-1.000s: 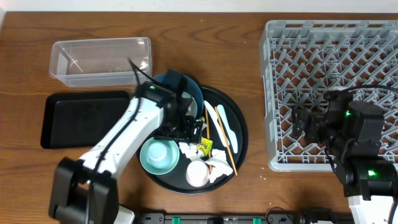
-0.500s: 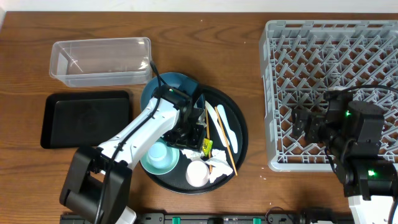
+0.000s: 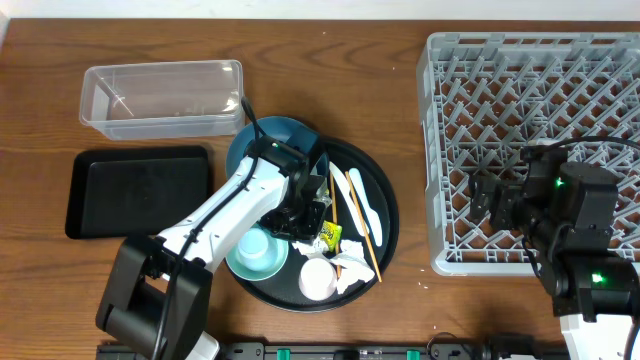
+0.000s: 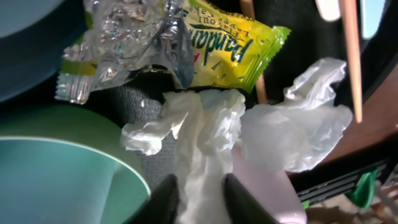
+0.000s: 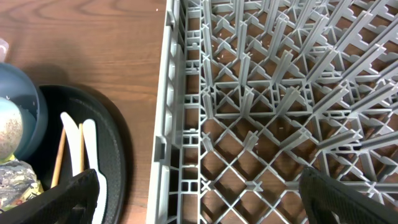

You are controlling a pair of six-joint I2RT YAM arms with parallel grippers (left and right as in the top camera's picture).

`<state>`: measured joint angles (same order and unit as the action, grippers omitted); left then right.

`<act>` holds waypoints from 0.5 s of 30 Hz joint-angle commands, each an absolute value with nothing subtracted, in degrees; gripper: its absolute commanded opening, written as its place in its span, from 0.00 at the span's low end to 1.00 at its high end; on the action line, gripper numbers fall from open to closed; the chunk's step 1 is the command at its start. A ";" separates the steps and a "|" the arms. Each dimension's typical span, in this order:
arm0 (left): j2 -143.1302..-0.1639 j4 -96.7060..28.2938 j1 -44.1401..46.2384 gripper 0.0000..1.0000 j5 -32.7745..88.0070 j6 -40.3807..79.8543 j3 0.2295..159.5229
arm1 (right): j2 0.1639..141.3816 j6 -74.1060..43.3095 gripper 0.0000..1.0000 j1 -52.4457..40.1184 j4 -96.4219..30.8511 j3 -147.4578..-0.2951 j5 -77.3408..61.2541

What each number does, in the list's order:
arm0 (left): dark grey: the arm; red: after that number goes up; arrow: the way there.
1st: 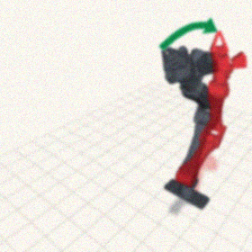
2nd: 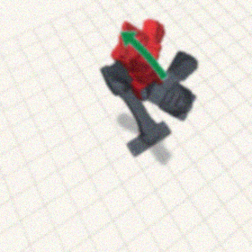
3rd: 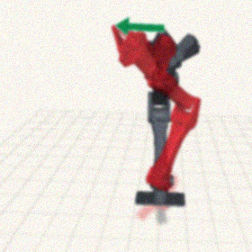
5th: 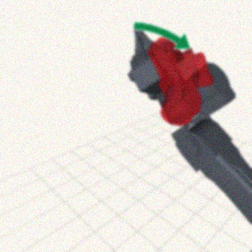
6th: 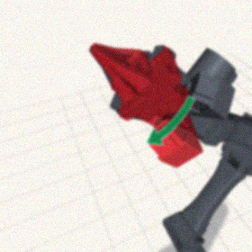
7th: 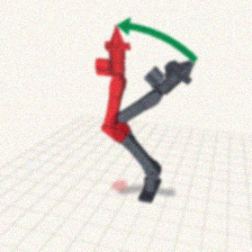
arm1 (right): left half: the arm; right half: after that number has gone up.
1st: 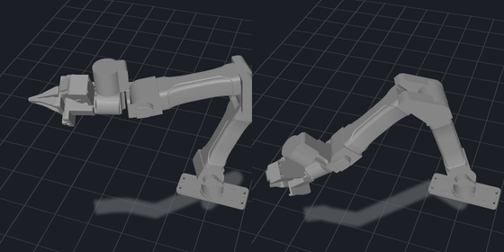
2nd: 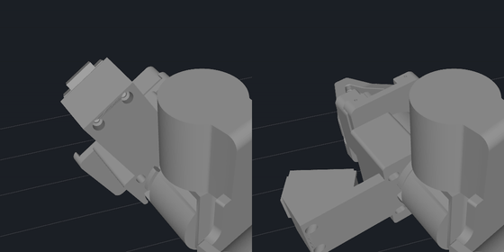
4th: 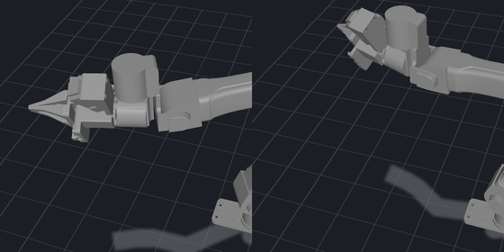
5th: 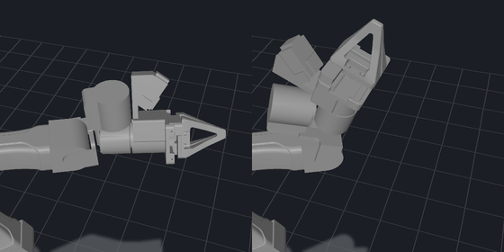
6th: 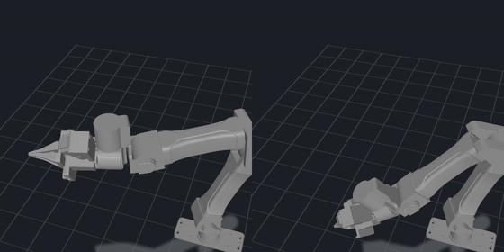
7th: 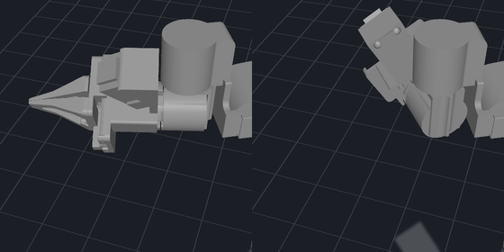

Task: Sort waste into correct bins and load items into the dishwasher rack
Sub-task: 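Carry the wrappers left and drop them into the clear bin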

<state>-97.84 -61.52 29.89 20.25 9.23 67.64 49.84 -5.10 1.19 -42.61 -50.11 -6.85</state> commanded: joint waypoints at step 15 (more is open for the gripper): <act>-89.97 -63.05 29.91 0.06 1.41 8.64 80.29 | 49.63 -5.52 0.99 0.36 -42.65 -51.37 -7.27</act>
